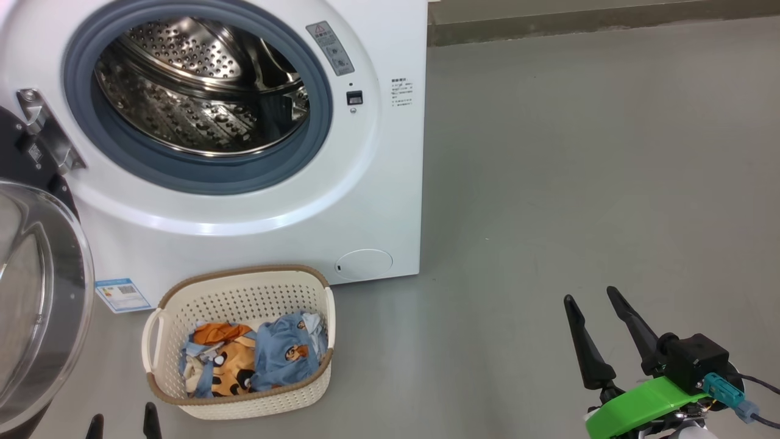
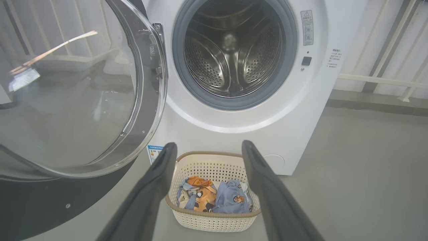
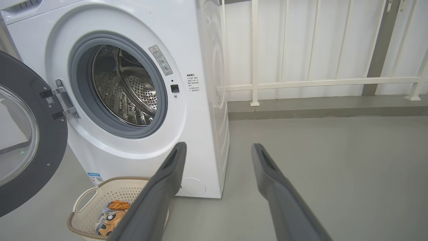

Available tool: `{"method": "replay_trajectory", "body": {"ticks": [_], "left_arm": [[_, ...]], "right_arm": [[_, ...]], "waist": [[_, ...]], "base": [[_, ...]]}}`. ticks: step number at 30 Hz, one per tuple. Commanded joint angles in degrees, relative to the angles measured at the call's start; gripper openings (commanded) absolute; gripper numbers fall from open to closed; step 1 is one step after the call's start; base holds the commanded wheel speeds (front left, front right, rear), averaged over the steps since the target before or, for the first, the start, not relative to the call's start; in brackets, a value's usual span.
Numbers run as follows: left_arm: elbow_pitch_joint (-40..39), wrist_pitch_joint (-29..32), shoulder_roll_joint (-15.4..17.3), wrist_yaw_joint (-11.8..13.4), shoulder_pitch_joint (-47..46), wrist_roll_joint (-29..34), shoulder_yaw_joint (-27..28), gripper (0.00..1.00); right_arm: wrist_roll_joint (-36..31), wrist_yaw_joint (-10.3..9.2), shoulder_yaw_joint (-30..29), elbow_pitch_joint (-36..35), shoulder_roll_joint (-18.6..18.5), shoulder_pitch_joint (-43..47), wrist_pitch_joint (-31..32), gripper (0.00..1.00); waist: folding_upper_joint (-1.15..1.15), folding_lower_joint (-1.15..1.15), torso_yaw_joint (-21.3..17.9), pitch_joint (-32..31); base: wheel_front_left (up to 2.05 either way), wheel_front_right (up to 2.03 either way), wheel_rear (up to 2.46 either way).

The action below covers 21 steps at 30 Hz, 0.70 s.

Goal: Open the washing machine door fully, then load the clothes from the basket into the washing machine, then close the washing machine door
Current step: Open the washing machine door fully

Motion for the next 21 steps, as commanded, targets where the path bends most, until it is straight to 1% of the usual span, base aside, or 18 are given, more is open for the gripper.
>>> {"method": "replay_trajectory", "body": {"ticks": [1, 10, 21], "left_arm": [[-1.69, -0.36, 0.69, 0.32, -1.06, 0.34, 1.76, 1.00], [-1.79, -0.36, 0.69, 0.52, -1.46, 0.27, 1.09, 1.00], [-3.22, -0.36, 0.69, 0.57, -2.69, 0.88, 1.79, 1.00]], "right_arm": [[-0.61, 0.09, 1.15, -1.72, 0.06, -0.30, -0.69, 1.00], [-0.42, 0.09, 0.68, -1.44, 0.04, -0.42, -0.69, 1.00], [-0.39, 0.09, 0.49, -1.31, 0.19, -0.65, -0.69, 1.00]], "waist": [[0.00, 0.00, 0.08, 0.02], [0.00, 0.00, 0.42, 0.09], [0.00, 0.00, 1.00, 0.28]], "base": [[0.00, 0.00, 0.00], [0.00, 0.00, 0.00], [0.00, 0.00, 0.00]]}}
